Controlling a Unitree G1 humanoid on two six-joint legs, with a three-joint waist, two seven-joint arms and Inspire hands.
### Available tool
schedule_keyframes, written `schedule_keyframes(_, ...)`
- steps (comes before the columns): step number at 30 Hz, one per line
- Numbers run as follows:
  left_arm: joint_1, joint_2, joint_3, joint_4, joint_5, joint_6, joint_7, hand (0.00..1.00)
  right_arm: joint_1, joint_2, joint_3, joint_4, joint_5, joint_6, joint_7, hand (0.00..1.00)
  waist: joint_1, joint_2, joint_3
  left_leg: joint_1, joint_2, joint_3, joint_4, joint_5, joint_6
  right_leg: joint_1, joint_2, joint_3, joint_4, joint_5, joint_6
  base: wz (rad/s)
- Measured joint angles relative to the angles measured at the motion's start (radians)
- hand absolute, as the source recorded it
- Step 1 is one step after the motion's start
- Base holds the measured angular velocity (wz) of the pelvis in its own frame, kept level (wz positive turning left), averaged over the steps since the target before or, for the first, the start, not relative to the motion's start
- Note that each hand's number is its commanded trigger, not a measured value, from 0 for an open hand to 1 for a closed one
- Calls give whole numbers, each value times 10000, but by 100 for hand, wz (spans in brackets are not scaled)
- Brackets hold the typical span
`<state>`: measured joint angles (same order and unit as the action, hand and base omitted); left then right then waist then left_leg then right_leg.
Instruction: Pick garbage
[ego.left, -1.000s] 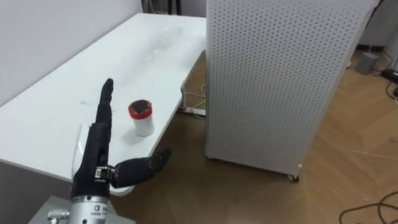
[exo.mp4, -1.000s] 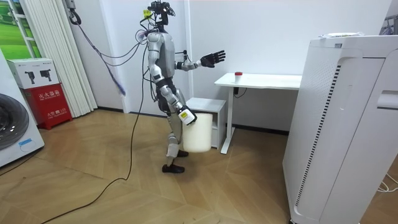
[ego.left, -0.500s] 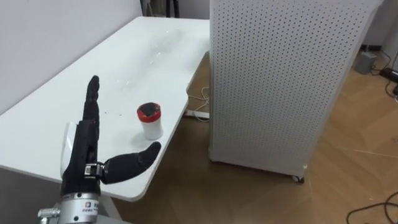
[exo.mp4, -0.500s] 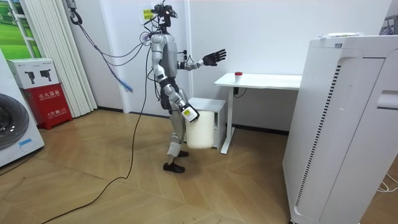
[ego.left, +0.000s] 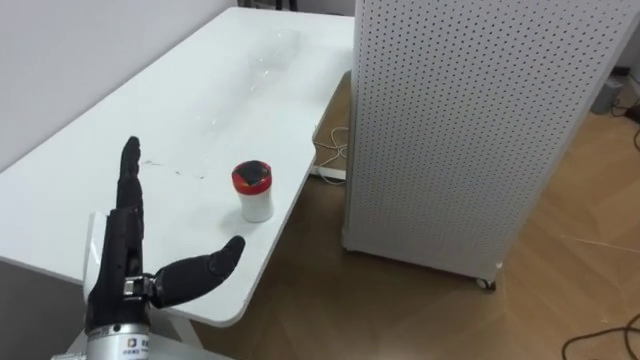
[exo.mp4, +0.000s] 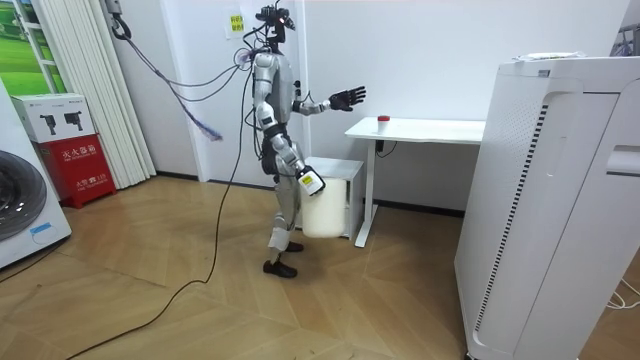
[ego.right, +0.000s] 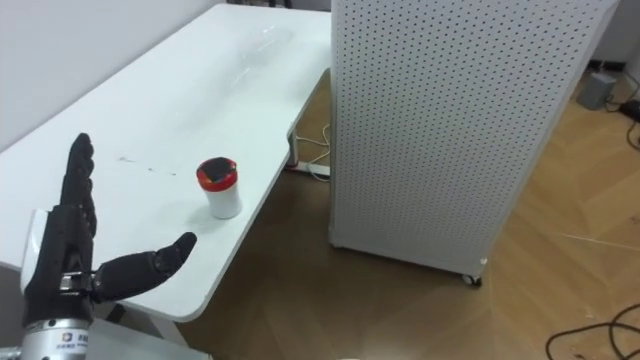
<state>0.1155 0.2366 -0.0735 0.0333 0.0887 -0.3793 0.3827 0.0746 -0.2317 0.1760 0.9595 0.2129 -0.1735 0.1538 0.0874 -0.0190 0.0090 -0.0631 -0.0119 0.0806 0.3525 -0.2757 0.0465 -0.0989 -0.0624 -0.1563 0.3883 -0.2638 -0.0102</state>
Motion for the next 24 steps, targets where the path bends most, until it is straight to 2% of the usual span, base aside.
schedule_keyframes(4,-11,-5,-157,345,-566,5,-1,0,-36,3,85,-1,1,5,-31,100,-42,-71,-4,59,19,-27,-147,18,-4,127,29,-101,-280,90,20,1)
schedule_keyframes(6,-19,-13,-230,566,-812,36,-10,0,-51,9,190,-73,-3,13,-66,100,-61,-134,33,42,25,-19,-154,19,-5,119,35,-108,-304,100,23,-2)
schedule_keyframes(15,-80,-112,-303,1506,-1681,392,-77,0,-64,29,379,-321,-216,289,154,100,-376,-272,24,28,25,-5,-253,21,-3,106,42,-89,-361,109,37,0)
schedule_keyframes(18,-392,-282,-308,2177,-2088,459,-220,0,-63,41,382,-317,-239,368,233,100,-403,-277,24,25,27,-3,-272,21,-3,109,51,-75,-438,113,38,0)
schedule_keyframes(22,-597,-316,-333,2712,-2387,535,-165,0,-41,59,484,-331,-239,426,215,100,-568,-276,26,2,63,20,-272,20,-4,66,119,75,-475,189,29,-7)
schedule_keyframes(24,-917,-338,-415,2930,-2558,536,-145,0,-29,62,505,-367,-274,447,166,100,-567,-272,24,-57,63,45,-263,20,-3,-33,119,133,-449,194,30,-9)
